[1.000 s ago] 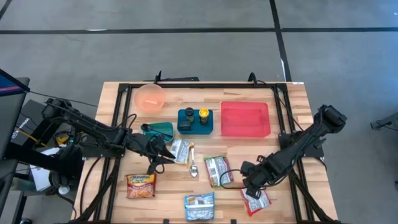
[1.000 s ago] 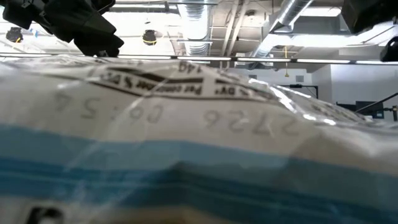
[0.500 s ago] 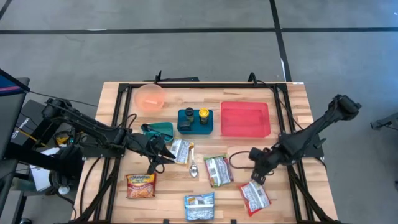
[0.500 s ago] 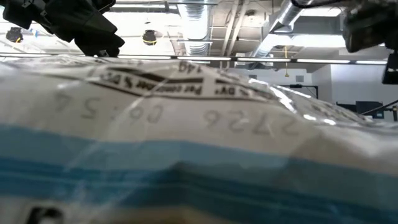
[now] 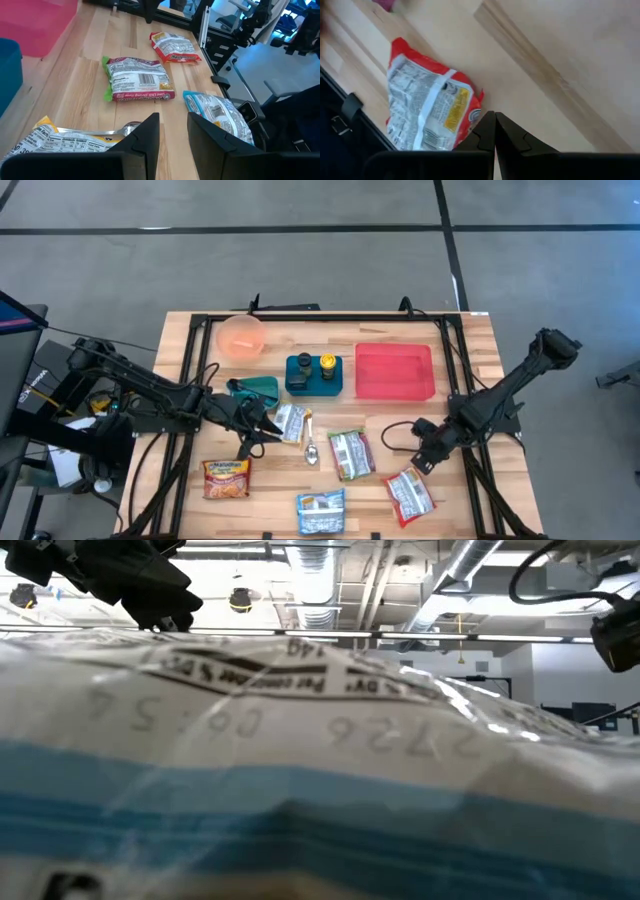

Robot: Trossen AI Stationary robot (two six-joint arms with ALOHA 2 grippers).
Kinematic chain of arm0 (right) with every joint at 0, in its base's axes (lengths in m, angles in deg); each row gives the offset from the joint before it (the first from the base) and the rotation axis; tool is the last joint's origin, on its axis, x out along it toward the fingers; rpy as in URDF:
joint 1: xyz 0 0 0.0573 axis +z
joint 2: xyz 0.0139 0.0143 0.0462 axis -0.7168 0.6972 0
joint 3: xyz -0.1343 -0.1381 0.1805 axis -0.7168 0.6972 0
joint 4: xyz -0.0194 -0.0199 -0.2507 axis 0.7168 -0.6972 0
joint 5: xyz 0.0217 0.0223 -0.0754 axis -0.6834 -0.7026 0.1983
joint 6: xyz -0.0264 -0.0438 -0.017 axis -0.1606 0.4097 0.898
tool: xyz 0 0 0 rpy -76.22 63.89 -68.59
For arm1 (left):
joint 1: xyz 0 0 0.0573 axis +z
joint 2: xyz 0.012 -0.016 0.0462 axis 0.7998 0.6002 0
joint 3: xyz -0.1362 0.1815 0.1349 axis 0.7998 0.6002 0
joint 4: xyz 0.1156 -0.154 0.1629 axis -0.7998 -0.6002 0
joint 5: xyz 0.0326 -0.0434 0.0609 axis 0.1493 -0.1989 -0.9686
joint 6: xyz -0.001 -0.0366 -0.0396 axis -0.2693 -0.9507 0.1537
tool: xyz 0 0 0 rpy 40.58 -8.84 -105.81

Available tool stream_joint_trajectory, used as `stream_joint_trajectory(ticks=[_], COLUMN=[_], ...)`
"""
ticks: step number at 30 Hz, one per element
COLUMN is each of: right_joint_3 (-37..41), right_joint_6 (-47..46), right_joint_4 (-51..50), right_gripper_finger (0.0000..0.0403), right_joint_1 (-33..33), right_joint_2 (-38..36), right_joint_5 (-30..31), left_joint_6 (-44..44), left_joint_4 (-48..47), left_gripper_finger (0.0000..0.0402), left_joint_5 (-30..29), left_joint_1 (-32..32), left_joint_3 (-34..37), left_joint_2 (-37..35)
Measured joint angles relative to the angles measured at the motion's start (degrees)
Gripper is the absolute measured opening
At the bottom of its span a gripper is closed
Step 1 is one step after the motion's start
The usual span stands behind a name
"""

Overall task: Pick & Place Food Item
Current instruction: Put the red noodle pack into the pink bin

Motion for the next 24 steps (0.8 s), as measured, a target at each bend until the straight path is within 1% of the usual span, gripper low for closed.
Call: stream_joint_trajectory(ticks=[2, 4, 12, 15, 19, 24], right_joint_3=[0.02, 0.00, 0.00, 0.00, -0.04, -0.03], right_joint_6=[-0.24, -0.25, -3.23, -4.11, -4.18, -4.99], right_joint_4=[0.34, 1.07, 1.81, 2.70, 3.79, 4.71], right_gripper_finger=[0.0006, 0.0021, 0.0132, 0.0165, 0.0187, 0.0190], right_joint_1=[0.29, 0.26, 1.53, 2.63, 3.52, 3.65], right_joint_2=[0.00, 0.00, 0.02, 0.02, 0.17, 4.06], right_joint_5=[0.00, 0.00, 0.03, 0.52, 2.22, 1.80], left_joint_6=[0.00, 0.00, 0.00, 0.00, 0.00, 0.00], left_joint_4=[0.03, 0.03, 0.03, 0.01, 0.01, 0.01], left_gripper_finger=[0.0095, 0.0095, 0.0095, 0.0095, 0.0095, 0.0095], left_joint_5=[0.00, 0.00, 0.02, 0.02, 0.02, 0.04], left_joint_1=[0.00, 0.00, 0.00, 0.00, 0.00, 0.00], left_joint_3=[0.00, 0.00, 0.00, 0.00, 0.00, 0.00], left_joint_2=[0.00, 0.00, 0.00, 0.00, 0.00, 0.00])
